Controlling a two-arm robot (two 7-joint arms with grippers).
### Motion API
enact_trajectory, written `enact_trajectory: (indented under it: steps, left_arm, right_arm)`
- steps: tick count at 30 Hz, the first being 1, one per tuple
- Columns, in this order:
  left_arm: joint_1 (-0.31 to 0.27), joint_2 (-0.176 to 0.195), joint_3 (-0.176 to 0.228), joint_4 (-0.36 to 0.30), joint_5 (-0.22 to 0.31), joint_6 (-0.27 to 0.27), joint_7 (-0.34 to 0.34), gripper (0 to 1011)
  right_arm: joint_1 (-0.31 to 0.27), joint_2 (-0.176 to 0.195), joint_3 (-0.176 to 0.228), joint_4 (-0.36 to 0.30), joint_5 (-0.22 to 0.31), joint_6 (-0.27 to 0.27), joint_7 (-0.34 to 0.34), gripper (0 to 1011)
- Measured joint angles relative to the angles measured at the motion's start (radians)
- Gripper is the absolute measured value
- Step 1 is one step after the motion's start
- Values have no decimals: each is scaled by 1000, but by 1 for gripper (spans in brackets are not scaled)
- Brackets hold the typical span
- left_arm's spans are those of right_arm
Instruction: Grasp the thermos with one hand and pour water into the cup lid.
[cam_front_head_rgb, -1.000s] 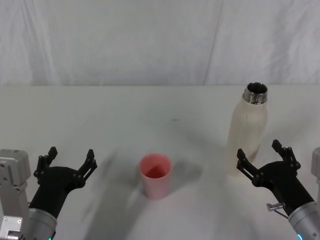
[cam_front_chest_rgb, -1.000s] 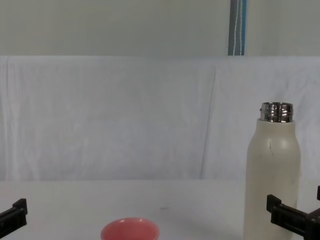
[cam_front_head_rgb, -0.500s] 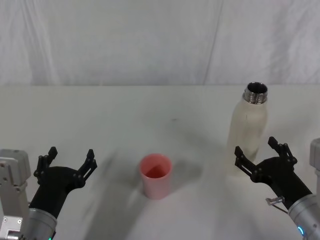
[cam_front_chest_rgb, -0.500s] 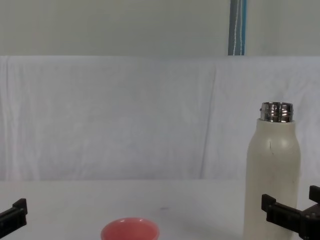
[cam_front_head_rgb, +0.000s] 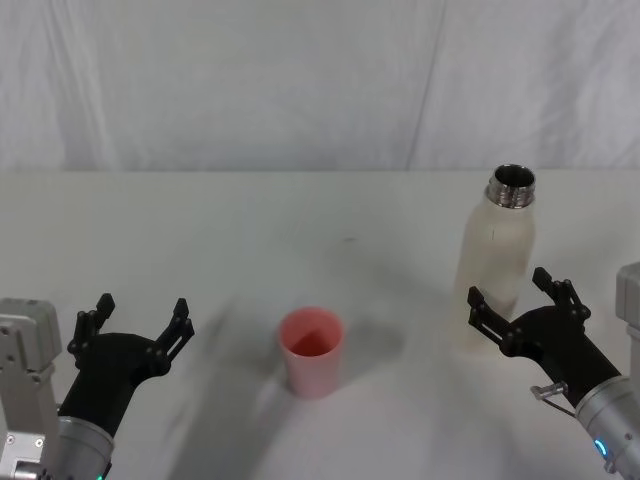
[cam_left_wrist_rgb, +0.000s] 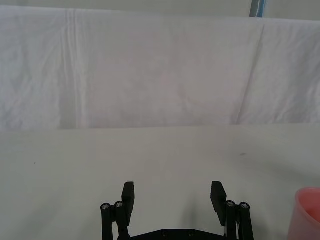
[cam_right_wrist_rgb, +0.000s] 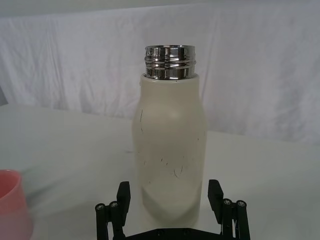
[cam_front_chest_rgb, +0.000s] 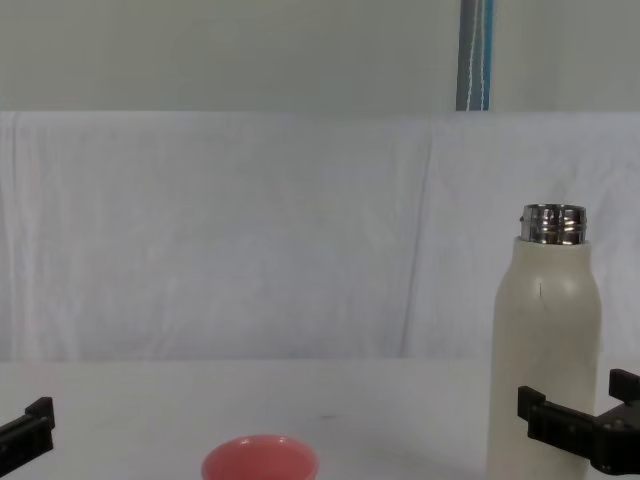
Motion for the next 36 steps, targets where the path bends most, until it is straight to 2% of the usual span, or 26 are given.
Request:
enact_trajectory:
  steps: [36]
  left_arm:
    - [0,0,0,0,0,0,0,1001]
  right_arm:
    - [97,-2,-24,108,39,-11,21,1002]
